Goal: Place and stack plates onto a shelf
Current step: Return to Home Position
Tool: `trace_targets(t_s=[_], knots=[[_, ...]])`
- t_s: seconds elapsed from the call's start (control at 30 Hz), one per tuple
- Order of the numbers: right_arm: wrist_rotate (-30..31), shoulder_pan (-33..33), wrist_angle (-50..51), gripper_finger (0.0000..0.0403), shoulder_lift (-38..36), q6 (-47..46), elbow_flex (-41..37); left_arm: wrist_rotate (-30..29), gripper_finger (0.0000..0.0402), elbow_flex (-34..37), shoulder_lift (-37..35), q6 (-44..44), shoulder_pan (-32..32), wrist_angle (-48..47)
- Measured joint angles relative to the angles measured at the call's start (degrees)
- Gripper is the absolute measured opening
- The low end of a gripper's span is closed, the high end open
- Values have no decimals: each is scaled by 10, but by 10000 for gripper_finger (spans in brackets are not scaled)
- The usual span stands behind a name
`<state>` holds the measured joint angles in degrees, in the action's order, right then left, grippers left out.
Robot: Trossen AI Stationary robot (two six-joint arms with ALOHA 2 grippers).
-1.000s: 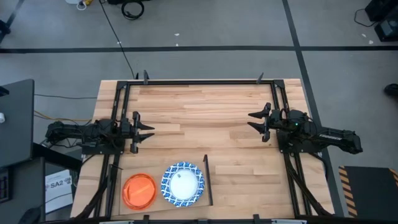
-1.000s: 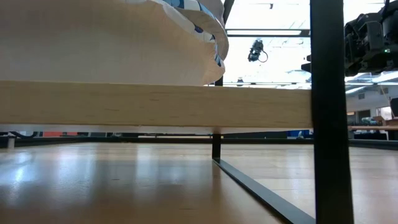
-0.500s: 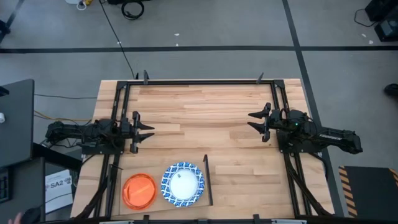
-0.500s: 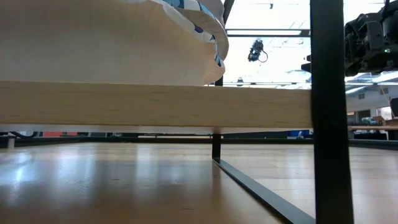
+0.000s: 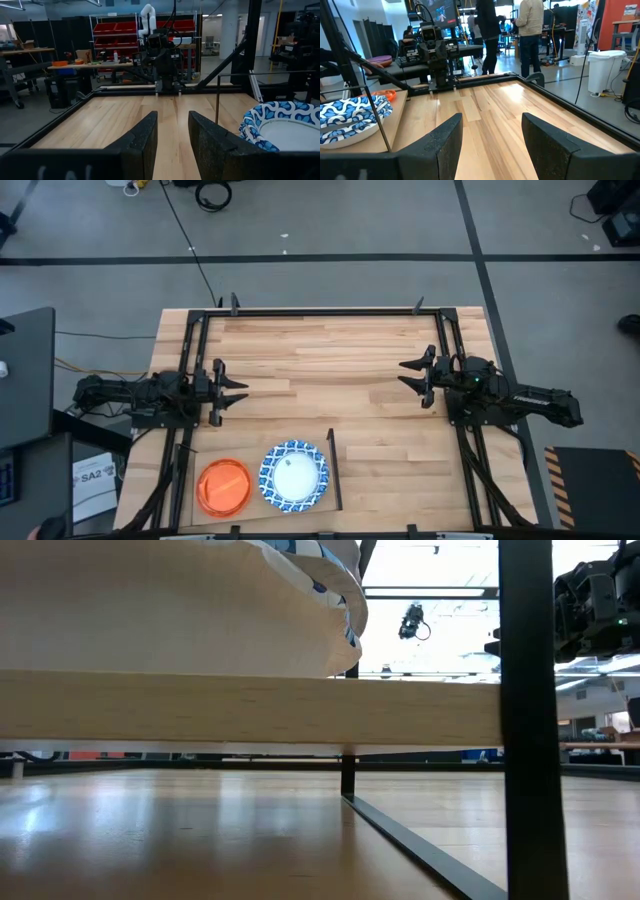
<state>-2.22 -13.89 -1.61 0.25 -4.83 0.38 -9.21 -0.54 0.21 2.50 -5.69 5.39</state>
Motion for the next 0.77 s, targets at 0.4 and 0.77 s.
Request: trace_targets(t_s=[0.4, 0.77], knots=[[0, 0, 0, 210, 0, -1, 0, 0, 117, 1, -1, 0, 0, -5], [0, 0, 0, 210, 0, -1, 0, 0, 117, 1, -1, 0, 0, -5]])
